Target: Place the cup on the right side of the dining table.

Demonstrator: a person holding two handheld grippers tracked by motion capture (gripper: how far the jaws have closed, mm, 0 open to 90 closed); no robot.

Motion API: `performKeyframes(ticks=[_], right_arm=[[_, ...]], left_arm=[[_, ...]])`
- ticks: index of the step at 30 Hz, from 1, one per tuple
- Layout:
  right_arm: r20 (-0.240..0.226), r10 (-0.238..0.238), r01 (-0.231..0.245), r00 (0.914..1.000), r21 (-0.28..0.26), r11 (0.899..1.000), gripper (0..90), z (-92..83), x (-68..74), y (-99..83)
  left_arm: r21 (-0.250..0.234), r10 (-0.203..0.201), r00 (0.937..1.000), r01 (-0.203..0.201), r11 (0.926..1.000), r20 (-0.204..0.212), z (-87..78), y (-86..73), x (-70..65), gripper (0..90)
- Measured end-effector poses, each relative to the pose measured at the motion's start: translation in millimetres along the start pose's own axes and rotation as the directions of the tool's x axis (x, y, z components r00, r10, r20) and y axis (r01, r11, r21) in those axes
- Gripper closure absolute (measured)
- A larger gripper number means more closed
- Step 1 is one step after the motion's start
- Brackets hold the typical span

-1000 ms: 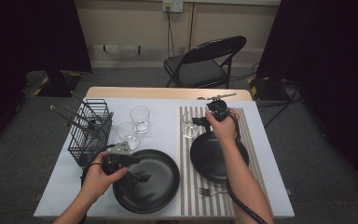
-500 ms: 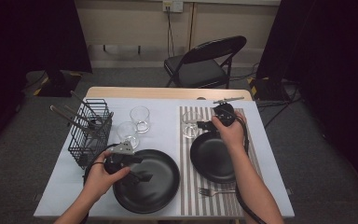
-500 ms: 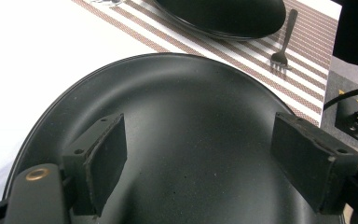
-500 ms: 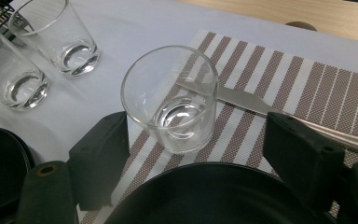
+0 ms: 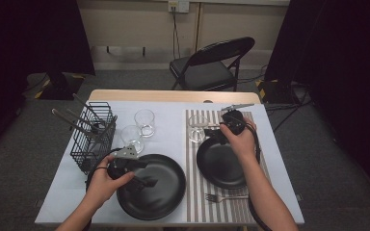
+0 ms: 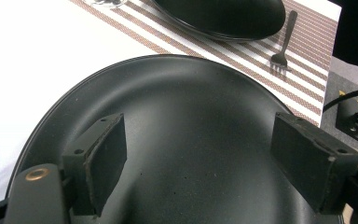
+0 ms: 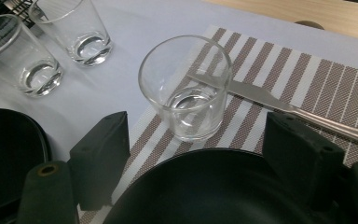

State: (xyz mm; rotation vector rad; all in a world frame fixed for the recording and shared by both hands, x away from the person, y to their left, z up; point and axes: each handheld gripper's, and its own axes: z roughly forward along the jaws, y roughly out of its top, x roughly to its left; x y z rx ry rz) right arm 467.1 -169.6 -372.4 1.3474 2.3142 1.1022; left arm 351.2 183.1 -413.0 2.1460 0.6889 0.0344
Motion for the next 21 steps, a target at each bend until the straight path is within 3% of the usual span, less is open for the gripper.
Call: performKeyframes(ticks=[21], right_arm=[[-0.037,-0.036,0.037,0.9987,0.008,0.999,22.0,-7.1,7.0,-15.6]], left_arm=[[-0.004,0.000,1.0000,0.000,1.0000,-0.001,-0.8,0.4,-0.3,18.5]])
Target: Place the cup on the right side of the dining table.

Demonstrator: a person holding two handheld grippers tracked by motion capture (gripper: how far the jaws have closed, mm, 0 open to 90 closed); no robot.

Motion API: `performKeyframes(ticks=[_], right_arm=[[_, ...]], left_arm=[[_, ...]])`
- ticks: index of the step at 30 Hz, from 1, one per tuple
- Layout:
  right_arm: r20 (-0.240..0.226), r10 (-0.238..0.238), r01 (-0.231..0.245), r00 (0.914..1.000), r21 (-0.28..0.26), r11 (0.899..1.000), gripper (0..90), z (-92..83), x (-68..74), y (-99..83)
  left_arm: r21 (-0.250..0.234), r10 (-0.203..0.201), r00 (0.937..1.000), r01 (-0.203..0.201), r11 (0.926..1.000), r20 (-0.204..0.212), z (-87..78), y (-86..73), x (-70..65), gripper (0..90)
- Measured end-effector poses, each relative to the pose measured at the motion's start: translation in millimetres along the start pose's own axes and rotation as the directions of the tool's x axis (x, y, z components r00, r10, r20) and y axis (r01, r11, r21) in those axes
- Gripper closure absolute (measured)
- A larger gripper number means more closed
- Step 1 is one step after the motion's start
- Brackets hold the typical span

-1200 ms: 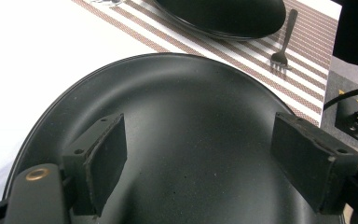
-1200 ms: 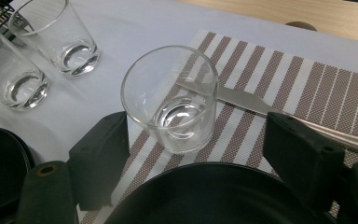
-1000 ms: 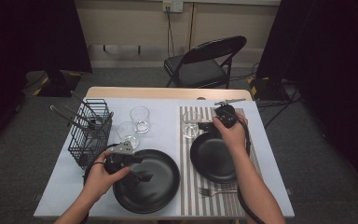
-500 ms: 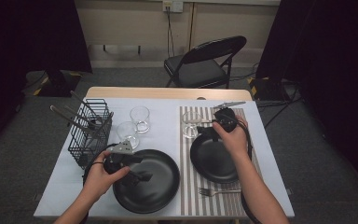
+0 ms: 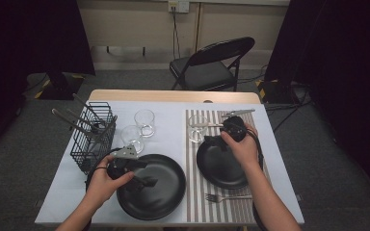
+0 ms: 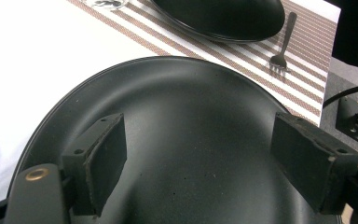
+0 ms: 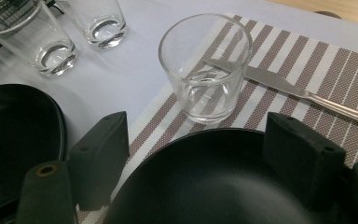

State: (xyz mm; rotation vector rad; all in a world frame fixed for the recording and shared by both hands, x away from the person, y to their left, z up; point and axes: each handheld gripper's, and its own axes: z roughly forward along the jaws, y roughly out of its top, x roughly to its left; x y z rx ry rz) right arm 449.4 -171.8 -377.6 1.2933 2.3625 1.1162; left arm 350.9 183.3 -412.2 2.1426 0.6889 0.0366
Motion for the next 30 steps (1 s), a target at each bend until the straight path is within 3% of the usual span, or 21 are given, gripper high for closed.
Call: performKeyframes(ticks=[17,30], right_arm=[[-0.014,-0.034,0.034,0.9993,0.014,0.999,21.9,-5.6,4.2,-11.6],[-0.021,-0.016,0.016,0.9996,0.004,1.000,21.8,-12.9,-0.9,-24.2]], left_arm=[[-0.003,-0.001,1.0000,0.001,1.0000,0.005,1.4,0.1,-0.7,18.5],[0.009,0.003,1.0000,-0.003,1.0000,-0.002,1.7,-0.1,-0.6,18.5]])
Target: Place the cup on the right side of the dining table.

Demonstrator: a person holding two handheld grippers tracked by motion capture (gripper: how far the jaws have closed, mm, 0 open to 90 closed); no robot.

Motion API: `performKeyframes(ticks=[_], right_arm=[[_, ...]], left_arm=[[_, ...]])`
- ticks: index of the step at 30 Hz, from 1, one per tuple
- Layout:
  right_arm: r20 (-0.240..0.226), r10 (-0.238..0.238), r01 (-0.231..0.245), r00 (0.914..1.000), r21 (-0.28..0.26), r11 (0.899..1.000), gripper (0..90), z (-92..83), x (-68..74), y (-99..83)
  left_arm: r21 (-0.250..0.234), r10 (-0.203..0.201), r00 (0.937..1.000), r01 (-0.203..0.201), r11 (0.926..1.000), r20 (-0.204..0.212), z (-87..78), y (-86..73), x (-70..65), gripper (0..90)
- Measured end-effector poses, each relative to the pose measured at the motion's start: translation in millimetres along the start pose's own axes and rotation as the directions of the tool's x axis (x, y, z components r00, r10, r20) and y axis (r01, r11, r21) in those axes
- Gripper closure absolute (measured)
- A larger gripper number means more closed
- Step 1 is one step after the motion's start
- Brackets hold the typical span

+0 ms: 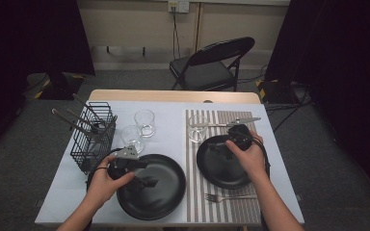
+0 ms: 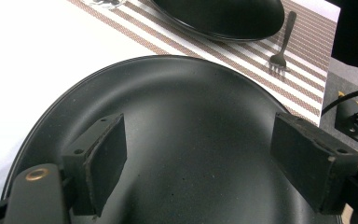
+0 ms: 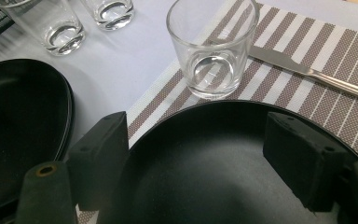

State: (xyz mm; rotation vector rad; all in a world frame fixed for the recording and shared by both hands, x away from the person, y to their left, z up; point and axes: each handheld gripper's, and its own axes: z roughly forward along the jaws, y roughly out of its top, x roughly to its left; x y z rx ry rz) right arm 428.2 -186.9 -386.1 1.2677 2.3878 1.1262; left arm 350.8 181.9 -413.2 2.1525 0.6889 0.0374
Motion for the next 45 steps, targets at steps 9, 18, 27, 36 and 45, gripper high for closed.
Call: performKeyframes(ticks=[9,18,27,36,45], right_arm=[[-0.002,0.003,-0.003,1.0000,0.000,1.000,21.9,-4.9,-1.0,-8.2],[0.001,0.004,-0.004,1.0000,0.004,1.000,21.8,-8.7,-2.5,-15.3],[-0.002,-0.009,0.009,1.0000,0.002,1.000,21.9,-11.7,-1.6,-25.2],[-0.007,-0.005,0.005,1.0000,0.007,1.000,21.8,-15.4,-3.3,-36.5],[0.002,-0.019,0.019,0.9998,0.018,1.000,21.9,-19.3,-3.9,-46.2]], left_arm=[[-0.004,-0.005,1.0000,0.005,1.0000,0.006,1.9,0.0,-0.4,18.5],[-0.005,-0.009,0.9999,0.009,0.9999,0.006,1.8,0.0,-0.2,18.5],[-0.009,-0.009,0.9999,0.009,0.9999,0.011,1.8,-0.3,-0.2,18.5],[-0.011,-0.009,0.9999,0.009,0.9999,0.011,1.4,-0.1,-0.1,18.5],[-0.004,-0.007,1.0000,0.007,1.0000,0.004,1.6,0.2,-0.6,18.5]])
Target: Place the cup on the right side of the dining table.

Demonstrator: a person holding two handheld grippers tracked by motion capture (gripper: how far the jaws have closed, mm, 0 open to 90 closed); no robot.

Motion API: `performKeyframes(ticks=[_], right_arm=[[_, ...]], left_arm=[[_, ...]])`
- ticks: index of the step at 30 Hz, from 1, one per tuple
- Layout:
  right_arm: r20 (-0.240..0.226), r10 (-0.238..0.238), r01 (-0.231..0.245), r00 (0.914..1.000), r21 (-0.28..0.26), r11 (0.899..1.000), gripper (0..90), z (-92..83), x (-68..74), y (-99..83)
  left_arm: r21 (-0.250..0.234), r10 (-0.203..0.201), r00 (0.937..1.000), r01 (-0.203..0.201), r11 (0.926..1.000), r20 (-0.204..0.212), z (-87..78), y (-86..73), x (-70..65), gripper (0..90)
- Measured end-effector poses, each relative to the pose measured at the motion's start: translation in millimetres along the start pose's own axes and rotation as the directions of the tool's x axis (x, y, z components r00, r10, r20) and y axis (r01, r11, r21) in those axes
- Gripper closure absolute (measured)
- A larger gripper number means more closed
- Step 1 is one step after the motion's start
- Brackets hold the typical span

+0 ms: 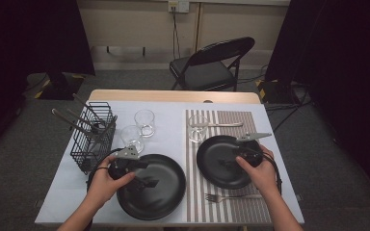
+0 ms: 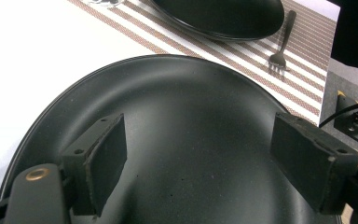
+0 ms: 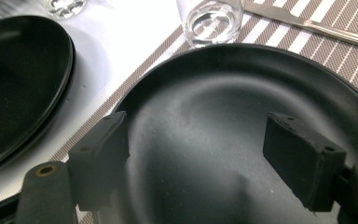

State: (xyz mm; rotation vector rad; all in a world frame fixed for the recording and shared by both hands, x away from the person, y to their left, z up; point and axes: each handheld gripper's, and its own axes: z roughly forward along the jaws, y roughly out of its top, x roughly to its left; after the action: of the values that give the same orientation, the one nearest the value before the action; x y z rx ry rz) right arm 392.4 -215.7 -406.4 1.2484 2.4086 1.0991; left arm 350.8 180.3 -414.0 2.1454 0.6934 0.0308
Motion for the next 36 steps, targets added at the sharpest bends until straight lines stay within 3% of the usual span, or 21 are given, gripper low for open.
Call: performKeyframes(ticks=[13,36], right_arm=[[0.002,-0.018,0.018,0.9998,0.018,1.000,21.8,-3.0,3.2,-12.8],[0.000,-0.010,0.010,0.9999,0.023,1.000,21.9,-10.1,3.6,-31.0]], left_arm=[[0.000,-0.001,1.0000,0.001,1.0000,0.000,0.5,0.1,-0.4,18.5],[0.003,-0.002,1.0000,0.002,1.0000,0.006,2.5,-0.1,0.0,18.5]])
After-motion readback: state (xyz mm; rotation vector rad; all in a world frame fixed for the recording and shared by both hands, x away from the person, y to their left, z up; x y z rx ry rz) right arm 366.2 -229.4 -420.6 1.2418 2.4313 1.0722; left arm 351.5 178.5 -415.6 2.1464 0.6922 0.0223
